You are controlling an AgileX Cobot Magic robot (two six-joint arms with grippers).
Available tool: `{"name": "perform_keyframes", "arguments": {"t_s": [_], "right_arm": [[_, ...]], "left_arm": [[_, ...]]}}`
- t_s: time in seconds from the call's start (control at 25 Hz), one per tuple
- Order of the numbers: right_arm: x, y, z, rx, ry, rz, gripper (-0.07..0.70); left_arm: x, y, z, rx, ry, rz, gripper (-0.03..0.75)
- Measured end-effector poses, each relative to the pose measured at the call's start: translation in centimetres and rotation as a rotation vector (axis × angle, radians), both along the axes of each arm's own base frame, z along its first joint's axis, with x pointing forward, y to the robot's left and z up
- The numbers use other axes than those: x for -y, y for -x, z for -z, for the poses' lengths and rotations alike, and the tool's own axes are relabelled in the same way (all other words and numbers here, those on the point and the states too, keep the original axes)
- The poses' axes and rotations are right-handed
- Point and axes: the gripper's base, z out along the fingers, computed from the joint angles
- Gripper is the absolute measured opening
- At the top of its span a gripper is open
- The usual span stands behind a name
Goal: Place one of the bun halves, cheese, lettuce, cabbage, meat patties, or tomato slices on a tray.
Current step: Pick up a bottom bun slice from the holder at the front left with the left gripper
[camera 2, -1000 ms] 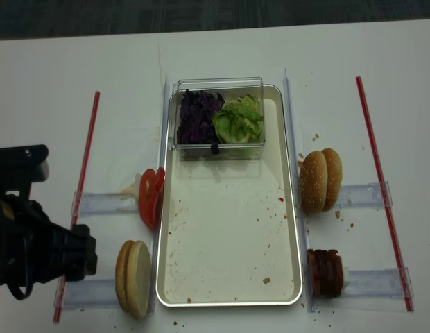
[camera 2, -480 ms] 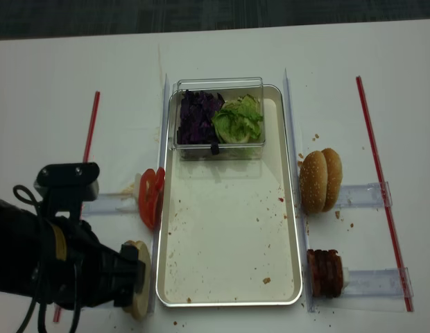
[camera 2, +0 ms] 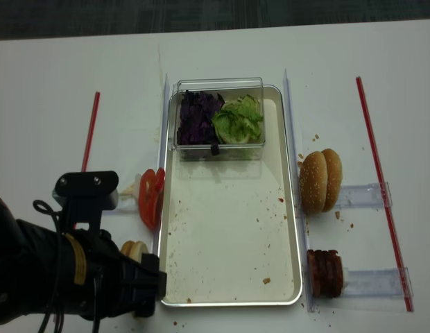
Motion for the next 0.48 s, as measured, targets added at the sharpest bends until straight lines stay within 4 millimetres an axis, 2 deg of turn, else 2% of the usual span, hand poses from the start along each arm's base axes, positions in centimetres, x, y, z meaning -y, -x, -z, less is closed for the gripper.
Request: {"name": "perform_keyframes", "arguments": {"t_s": [0.48], "right_arm": [[0.0, 0.0, 0.0, 0.0, 0.0, 0.0, 0.397]], "left_arm": [[1.6, -1.5, 1.6, 0.003, -0.011, 0.006, 0.638]]}}
